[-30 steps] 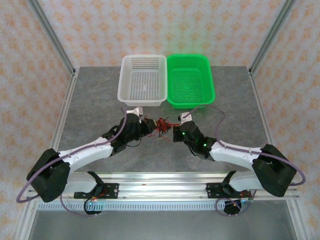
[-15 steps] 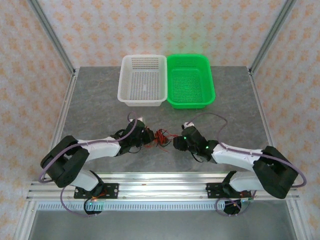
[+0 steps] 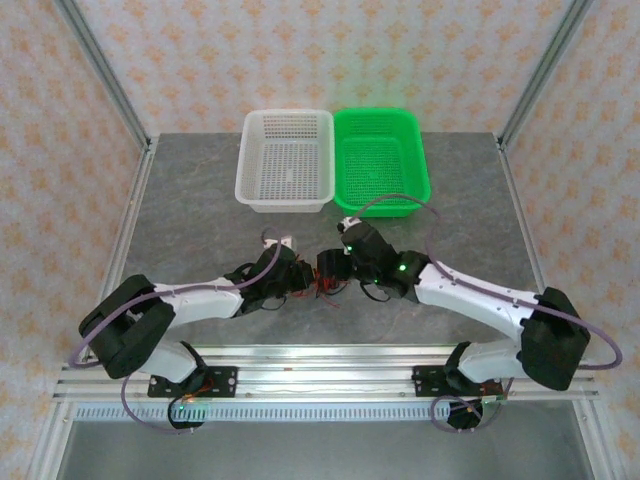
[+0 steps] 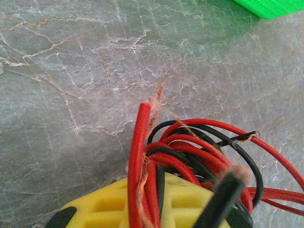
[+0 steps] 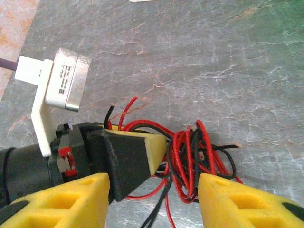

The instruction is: Untangle the cables

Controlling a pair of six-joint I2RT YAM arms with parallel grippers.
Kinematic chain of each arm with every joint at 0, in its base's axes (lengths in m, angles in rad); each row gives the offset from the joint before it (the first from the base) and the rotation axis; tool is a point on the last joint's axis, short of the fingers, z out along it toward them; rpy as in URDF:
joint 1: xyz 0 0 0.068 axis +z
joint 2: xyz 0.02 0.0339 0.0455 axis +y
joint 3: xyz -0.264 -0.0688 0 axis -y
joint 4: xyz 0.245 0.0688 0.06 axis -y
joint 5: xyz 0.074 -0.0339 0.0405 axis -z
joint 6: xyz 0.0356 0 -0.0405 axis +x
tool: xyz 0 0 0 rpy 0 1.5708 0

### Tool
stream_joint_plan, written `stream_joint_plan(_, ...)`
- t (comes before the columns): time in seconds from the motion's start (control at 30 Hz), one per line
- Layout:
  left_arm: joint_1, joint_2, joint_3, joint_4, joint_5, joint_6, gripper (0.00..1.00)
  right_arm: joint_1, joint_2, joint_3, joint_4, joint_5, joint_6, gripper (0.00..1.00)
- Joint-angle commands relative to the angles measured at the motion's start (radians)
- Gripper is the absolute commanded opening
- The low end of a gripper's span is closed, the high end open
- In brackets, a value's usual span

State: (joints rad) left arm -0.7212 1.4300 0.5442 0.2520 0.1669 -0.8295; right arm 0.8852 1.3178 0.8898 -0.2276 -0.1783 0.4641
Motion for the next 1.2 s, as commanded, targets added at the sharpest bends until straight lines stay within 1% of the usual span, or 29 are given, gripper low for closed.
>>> stream_joint_plan(0.0,-0.016,-0.038,0.033,-0.073,-0.065,0.044,0.0,0.005,0.054,0.047,-0.118,0.059,0.012,0.52)
stream_joint_plan(0.07,-0.021,-0.048,0.036,-0.077,-0.072,0.047,0.0,0.005,0.087,0.068,-0.127,0.073,0.016,0.5)
stream_joint_plan(0.17,-0.032,-0.061,0.043,-0.079,-0.084,0.051,0.0,0.005,0.131,0.076,-0.108,0.057,0.029,0.48)
stream_joint_plan(0.3,-0.036,-0.083,0.039,-0.072,-0.096,0.047,0.0,0.006,0.171,0.046,-0.054,0.016,0.045,0.44)
stream_joint_plan(0.47,-0.039,-0.094,0.037,-0.055,-0.091,0.052,0.0,0.005,0.214,0.023,0.007,-0.013,0.058,0.43)
stream_joint_plan(0.6,-0.046,-0.095,0.031,-0.037,-0.084,0.053,0.0,0.006,0.263,0.022,0.039,-0.007,0.058,0.43)
stream_joint_plan(0.67,-0.047,-0.1,0.024,-0.028,-0.081,0.052,0.0,0.005,0.301,0.019,0.045,0.01,0.06,0.41)
stream_joint_plan(0.73,-0.048,-0.113,0.021,-0.031,-0.081,0.053,0.0,0.004,0.331,0.011,0.058,0.023,0.059,0.35)
stream_joint_plan(0.83,-0.048,-0.15,0.021,-0.059,-0.092,0.063,0.0,-0.009,0.351,-0.011,0.084,0.039,0.06,0.2)
stream_joint_plan(0.9,-0.048,-0.187,0.029,-0.114,-0.119,0.079,0.0,-0.029,0.333,-0.032,0.091,0.057,0.065,0.11)
stream_joint_plan(0.97,-0.047,-0.227,0.042,-0.184,-0.163,0.094,0.0,-0.052,0.289,-0.06,0.096,0.079,0.075,0.06)
stream_joint_plan(1.07,-0.046,-0.283,0.059,-0.283,-0.244,0.11,0.0,-0.095,0.191,-0.119,0.109,0.098,0.1,0.02)
stream_joint_plan(1.17,-0.036,-0.322,0.06,-0.316,-0.27,0.114,0.0,-0.129,0.1,-0.184,0.152,0.07,0.137,0.0)
